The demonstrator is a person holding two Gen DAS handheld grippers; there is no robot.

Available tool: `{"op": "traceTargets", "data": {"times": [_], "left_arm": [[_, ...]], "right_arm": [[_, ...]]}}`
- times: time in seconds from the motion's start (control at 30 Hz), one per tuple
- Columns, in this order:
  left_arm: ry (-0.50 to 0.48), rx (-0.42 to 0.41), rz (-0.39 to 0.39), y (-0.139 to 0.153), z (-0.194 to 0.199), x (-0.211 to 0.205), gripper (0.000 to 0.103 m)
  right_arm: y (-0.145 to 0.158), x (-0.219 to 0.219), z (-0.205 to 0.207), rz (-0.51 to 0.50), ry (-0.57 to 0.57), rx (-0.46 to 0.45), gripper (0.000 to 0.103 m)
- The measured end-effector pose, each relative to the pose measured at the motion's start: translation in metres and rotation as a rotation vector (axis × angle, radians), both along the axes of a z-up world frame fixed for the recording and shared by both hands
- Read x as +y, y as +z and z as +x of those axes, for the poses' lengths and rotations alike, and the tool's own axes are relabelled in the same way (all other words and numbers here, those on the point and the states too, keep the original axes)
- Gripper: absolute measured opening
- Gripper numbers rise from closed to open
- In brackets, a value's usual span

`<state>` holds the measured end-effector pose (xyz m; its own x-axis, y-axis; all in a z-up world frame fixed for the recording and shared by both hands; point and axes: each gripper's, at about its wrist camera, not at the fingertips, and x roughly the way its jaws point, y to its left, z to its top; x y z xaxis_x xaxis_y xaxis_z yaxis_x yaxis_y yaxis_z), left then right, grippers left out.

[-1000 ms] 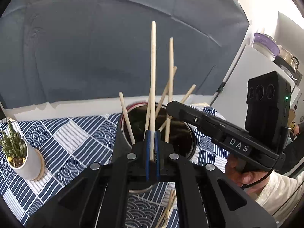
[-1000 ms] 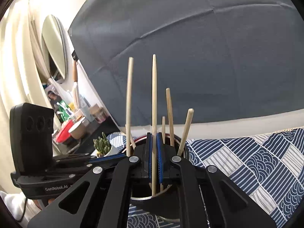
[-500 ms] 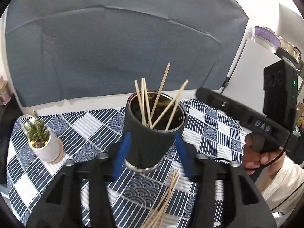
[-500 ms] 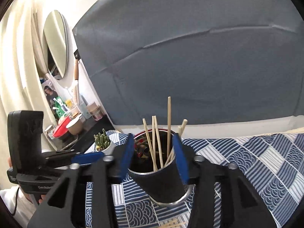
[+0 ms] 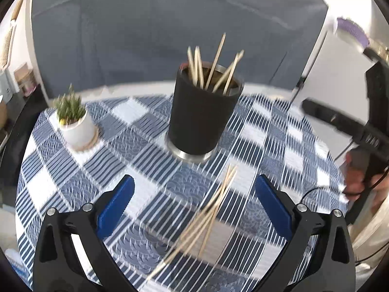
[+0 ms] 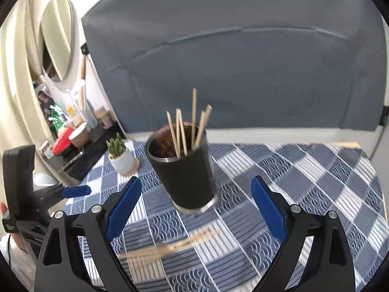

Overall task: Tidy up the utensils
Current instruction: 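Withdraw both grippers up and away from the holder, then move both open grippers down toward the remaining loose sticks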

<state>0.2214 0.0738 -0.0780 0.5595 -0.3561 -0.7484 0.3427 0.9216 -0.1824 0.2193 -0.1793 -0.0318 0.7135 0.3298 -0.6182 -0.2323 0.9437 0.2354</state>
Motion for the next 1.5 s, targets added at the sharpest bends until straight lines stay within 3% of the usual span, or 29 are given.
{"op": "traceTargets", "data": {"times": [0.3,0.43,0.57,0.77,0.93,1.13,1.37,1.5], "left_arm": [[-0.058,0.136,0.087,-0.056,-0.017,0.006,0.097],[-0.113,0.19,0.122,-0.076,-0.005,0.009,0.097],[-0.188,0.238,0.146,-0.093,0.016,0.01,0.097],[-0.318,0.278,0.186,-0.111,0.034,0.013,0.097],[-0.449,0.264,0.2,-0.119,0.034,0.016,0.097],[-0.528,0.252,0.189,-0.122,0.046,0.014,0.097],[-0.636,0.138,0.339,-0.131,0.038,-0.008,0.098],[-0.643,0.15,0.347,-0.133,0.051,-0.015,0.098]], "right_arm": [[-0.027,-0.002,-0.037,-0.095,-0.021,0.078,0.088],[-0.037,0.004,-0.047,-0.17,0.002,0.15,0.088],[-0.046,0.005,-0.061,-0.229,-0.062,0.192,0.088],[-0.073,0.024,-0.063,-0.176,-0.191,0.385,0.088],[-0.103,0.046,-0.069,-0.136,-0.32,0.507,0.088],[-0.126,0.062,-0.06,-0.07,-0.404,0.568,0.088],[-0.156,0.075,-0.031,-0.02,-0.465,0.648,0.088],[-0.159,0.083,-0.018,-0.05,-0.478,0.649,0.09]]}}
